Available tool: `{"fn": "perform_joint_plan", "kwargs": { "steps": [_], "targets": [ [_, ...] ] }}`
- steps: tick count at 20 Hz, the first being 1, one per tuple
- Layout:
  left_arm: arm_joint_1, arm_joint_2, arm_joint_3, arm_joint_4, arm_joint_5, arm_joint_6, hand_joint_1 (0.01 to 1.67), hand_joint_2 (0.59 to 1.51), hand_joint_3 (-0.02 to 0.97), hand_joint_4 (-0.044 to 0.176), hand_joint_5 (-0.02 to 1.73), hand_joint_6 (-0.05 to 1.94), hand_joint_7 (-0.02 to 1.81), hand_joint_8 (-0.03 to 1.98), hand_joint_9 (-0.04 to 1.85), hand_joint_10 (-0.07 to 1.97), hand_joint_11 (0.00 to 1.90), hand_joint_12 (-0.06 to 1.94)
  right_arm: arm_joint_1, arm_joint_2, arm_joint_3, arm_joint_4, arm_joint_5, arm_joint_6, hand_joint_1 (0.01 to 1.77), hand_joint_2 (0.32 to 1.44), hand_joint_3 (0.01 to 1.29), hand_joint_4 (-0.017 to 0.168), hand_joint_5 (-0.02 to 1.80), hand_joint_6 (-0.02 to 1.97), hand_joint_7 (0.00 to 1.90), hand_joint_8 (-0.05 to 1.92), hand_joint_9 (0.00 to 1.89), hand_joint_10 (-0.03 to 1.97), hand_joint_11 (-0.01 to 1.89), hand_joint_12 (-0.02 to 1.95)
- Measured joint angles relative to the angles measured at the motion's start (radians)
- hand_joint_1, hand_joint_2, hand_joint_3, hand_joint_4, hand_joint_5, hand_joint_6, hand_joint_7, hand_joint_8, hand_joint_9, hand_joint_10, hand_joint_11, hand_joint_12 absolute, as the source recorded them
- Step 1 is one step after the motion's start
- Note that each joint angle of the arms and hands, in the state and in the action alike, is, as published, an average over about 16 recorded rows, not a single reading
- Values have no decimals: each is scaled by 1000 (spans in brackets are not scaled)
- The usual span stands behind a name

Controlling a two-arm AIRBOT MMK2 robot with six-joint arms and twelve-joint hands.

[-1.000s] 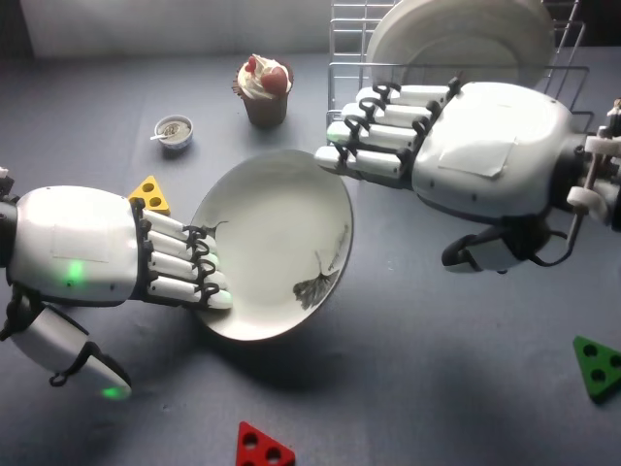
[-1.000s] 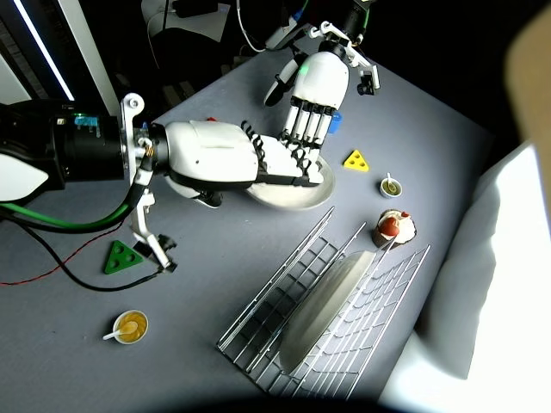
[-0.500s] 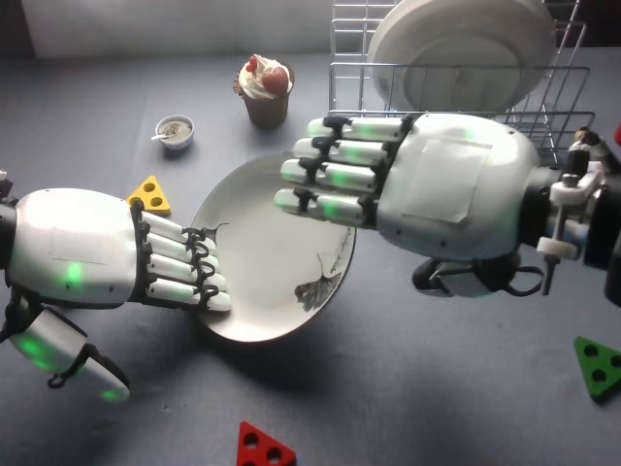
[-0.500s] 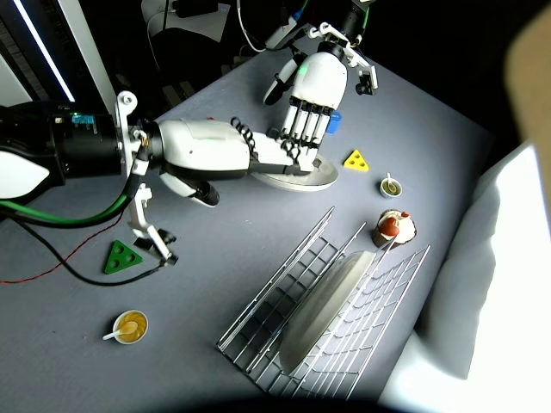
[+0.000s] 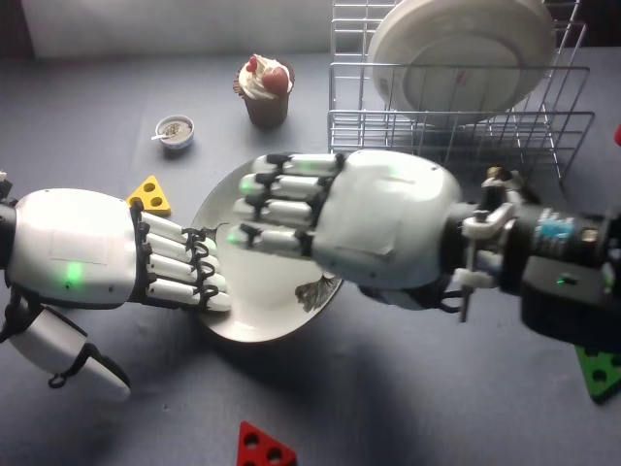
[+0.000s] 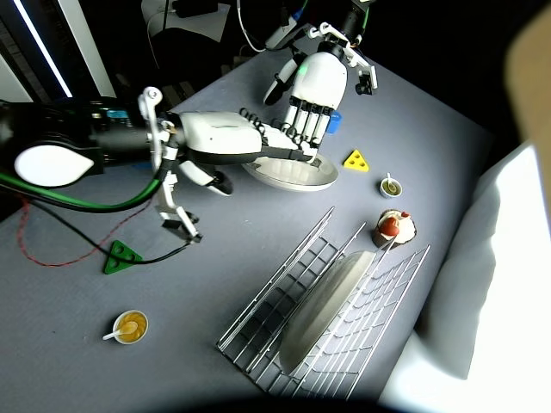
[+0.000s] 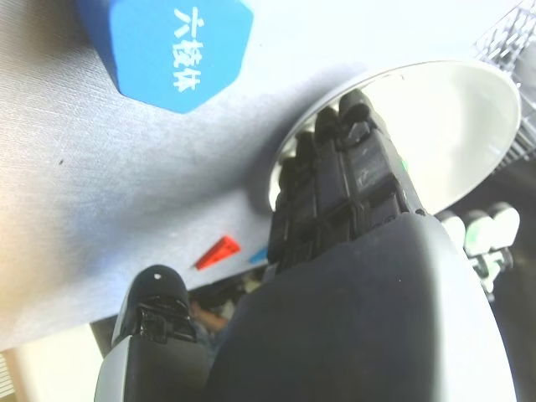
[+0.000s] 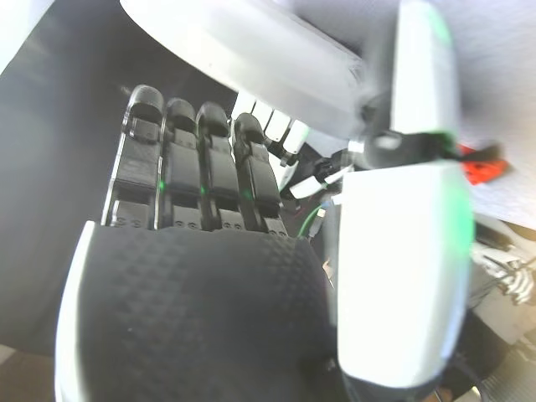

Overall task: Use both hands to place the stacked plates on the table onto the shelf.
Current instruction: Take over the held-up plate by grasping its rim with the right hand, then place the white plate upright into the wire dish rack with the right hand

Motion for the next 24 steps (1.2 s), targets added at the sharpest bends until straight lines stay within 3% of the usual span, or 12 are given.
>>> {"fn": "perform_joint_plan", "kwargs": {
  "steps": [7, 15, 21, 24],
  "targets": [
    [0, 0, 0, -1, 0, -2, 34, 1154, -1, -5, 184, -31, 239, -15, 272, -17, 253, -4, 3, -78, 71, 16, 12, -17, 1317, 957, 12, 5, 261, 13, 202, 9, 168, 5, 196, 48],
    [0, 0, 0, -1, 0, -4, 47, 1156, -1, -6, 184, -33, 239, -14, 282, -16, 262, 6, 1, -104, 113, 37, 30, -21, 1400, 981, 14, 5, 508, 26, 472, 8, 475, 19, 455, 196],
    [2, 1, 0, -2, 0, -6, 62, 1156, -1, -8, 184, -35, 241, -14, 289, -17, 267, 11, -8, -103, 110, 54, 51, -21, 1486, 981, 14, 5, 711, 390, 723, 251, 730, 342, 666, 568],
    [3, 2, 1, -7, 0, -6, 69, 1156, -1, -9, 183, -35, 242, -14, 289, -17, 262, 10, -14, -94, 97, 63, 63, -23, 1512, 975, 14, 4, 794, 577, 835, 403, 838, 496, 769, 662]
  ]
}}
